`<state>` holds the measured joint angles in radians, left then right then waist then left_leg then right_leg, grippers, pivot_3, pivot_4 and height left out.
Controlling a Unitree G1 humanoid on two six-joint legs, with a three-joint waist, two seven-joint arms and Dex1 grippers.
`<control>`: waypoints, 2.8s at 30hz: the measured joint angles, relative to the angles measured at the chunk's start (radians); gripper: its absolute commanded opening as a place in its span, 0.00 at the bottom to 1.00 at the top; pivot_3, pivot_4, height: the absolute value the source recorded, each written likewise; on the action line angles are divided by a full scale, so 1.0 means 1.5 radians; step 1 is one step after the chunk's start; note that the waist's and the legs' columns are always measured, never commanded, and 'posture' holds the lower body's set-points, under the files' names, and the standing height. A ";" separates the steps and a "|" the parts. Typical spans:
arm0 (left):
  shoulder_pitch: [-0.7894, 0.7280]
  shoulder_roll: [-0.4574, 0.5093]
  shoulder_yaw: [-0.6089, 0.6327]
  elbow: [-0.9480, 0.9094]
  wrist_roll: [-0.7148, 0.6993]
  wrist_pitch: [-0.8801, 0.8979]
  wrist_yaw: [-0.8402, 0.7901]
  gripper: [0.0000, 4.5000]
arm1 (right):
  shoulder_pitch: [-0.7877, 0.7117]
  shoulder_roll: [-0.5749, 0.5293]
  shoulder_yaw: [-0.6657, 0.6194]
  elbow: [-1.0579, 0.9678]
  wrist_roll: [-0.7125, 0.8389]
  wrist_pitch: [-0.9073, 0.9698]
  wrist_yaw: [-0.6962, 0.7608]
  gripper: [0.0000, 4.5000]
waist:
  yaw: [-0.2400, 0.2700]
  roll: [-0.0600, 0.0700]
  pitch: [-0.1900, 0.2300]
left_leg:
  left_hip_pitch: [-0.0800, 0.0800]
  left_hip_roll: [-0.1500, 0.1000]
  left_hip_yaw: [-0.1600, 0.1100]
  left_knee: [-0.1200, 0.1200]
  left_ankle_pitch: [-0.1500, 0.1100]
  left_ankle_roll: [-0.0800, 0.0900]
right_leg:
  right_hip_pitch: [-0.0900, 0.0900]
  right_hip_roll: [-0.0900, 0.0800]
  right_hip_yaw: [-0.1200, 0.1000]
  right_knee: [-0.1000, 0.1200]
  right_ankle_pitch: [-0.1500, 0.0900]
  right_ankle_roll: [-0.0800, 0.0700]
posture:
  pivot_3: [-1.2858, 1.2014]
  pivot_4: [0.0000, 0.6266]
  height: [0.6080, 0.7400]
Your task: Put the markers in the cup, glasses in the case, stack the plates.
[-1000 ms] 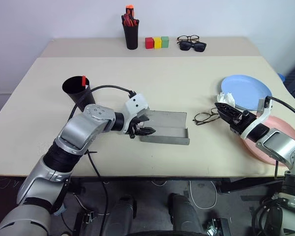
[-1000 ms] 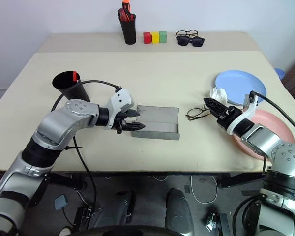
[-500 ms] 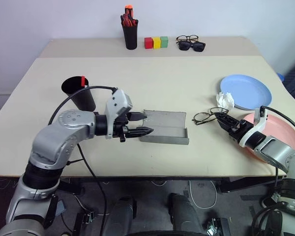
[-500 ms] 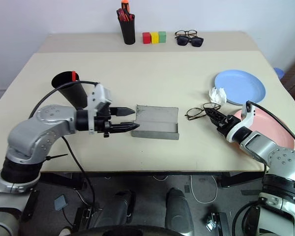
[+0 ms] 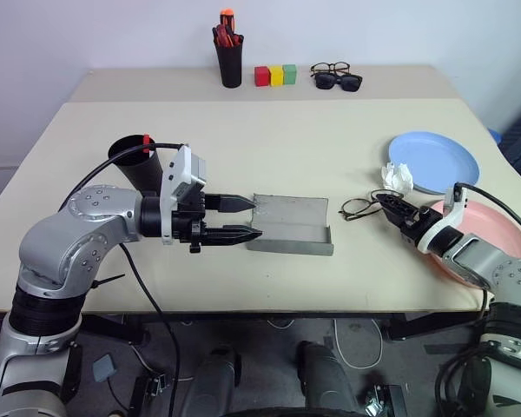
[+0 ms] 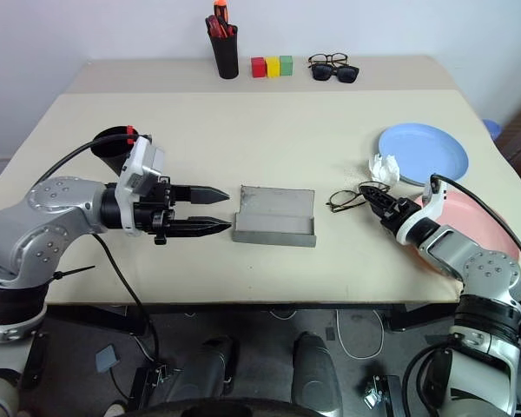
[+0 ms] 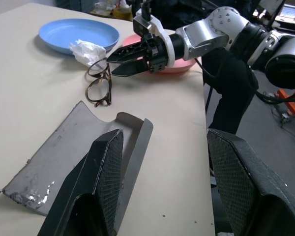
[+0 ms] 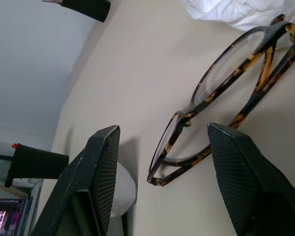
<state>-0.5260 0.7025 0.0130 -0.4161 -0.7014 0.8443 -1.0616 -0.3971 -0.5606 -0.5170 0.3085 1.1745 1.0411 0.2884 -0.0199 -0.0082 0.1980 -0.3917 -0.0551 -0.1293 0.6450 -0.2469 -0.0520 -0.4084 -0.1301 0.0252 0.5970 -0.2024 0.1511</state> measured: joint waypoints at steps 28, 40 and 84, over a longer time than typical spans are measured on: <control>0.005 0.002 0.000 -0.030 -0.051 0.028 0.078 0.62 | -0.082 0.047 0.001 0.085 -0.126 -0.043 0.060 0.01 | -0.001 0.000 0.000 | 0.001 0.000 0.000 0.000 0.000 0.000 | 0.001 0.000 0.000 0.000 0.000 0.000 | 0.52 0.24 1.00; 0.005 0.001 0.000 -0.032 -0.059 0.028 0.093 0.62 | -0.082 0.047 -0.001 0.085 -0.147 -0.044 0.074 0.01 | 0.000 0.000 0.000 | 0.000 0.000 0.000 0.000 0.000 0.000 | 0.001 0.000 0.000 -0.001 0.000 0.000 | 0.52 0.24 1.00; 0.157 0.058 0.034 -0.095 -0.050 -0.050 0.097 0.62 | -0.370 -0.085 0.618 0.113 -0.583 -0.458 0.882 0.01 | -0.003 0.000 0.002 | -0.001 0.001 0.000 -0.002 0.000 -0.001 | -0.002 0.000 0.000 -0.001 0.001 0.001 | 0.52 0.24 1.00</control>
<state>-0.2908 0.7895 0.0643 -0.5592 -0.7766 0.7700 -0.9168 -0.9523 -0.6881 0.4105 0.4775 0.3004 0.3539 1.6119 -0.0241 -0.0087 0.2018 -0.3927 -0.0541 -0.1293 0.6420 -0.2471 -0.0531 -0.4117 -0.1296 0.0250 0.5957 -0.2012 0.1532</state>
